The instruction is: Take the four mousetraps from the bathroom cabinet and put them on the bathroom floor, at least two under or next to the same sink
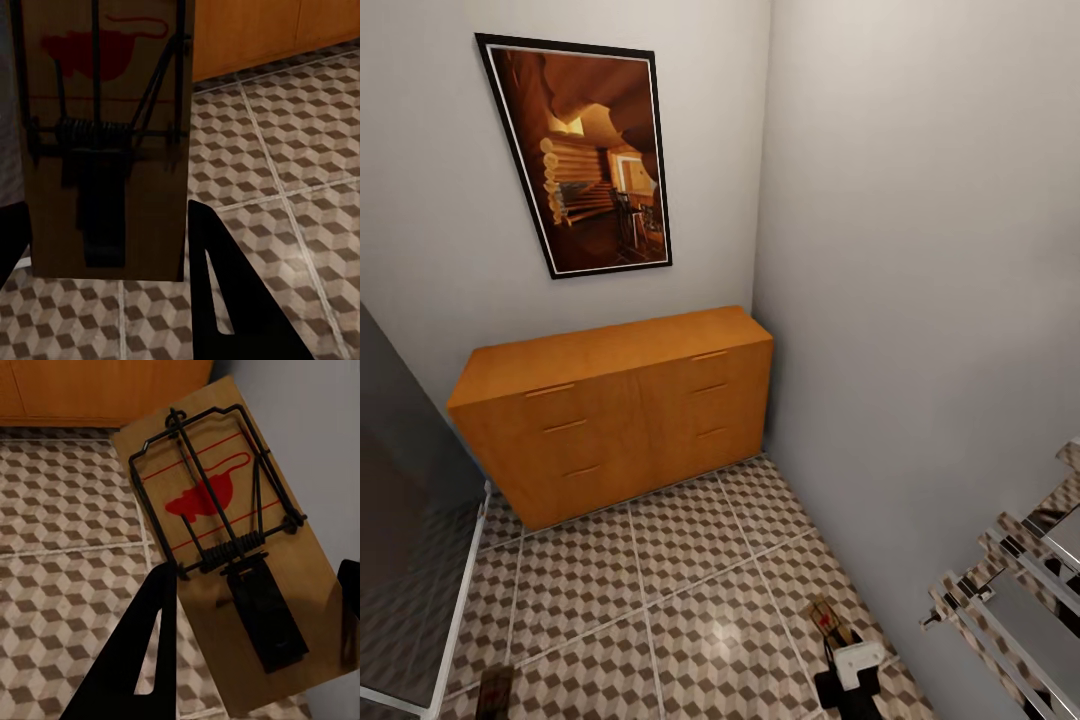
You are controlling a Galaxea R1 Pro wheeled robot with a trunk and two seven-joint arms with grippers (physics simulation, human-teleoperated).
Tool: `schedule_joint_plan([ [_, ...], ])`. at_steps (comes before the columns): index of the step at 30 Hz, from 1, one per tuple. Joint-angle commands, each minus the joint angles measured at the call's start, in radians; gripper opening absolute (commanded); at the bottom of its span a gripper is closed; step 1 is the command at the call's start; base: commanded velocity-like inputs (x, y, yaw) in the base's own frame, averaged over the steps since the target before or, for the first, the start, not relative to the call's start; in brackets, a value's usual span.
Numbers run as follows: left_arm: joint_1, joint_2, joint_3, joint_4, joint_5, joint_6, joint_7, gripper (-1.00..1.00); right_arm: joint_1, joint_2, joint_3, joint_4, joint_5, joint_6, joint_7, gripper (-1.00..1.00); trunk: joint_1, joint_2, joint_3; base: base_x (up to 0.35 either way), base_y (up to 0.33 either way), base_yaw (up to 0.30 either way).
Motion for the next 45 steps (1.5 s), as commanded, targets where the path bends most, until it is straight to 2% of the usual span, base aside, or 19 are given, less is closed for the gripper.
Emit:
schedule_joint_plan([
  [1,-0.001,-0.001,-0.008,0.003,-0.003,-0.002,0.011,-1.00,-0.001,0.001,0.004,0.001,0.007,-0.007,-0.011,-1.00,0.001,-0.002,-0.002,0.000,0.000,0.000],
  [12,-0.001,-0.002,-0.002,0.003,0.000,0.000,0.012,-1.00,0.009,0.005,-0.001,0.001,0.001,-0.030,-0.017,-1.00,0.001,-0.002,-0.002,0.000,0.000,0.033],
  [45,-0.001,-0.005,-0.004,0.002,0.000,0.000,0.010,-1.00,0.010,0.004,0.000,0.001,0.001,-0.030,-0.018,-1.00,0.001,-0.002,-0.002,0.000,0.000,0.249],
])
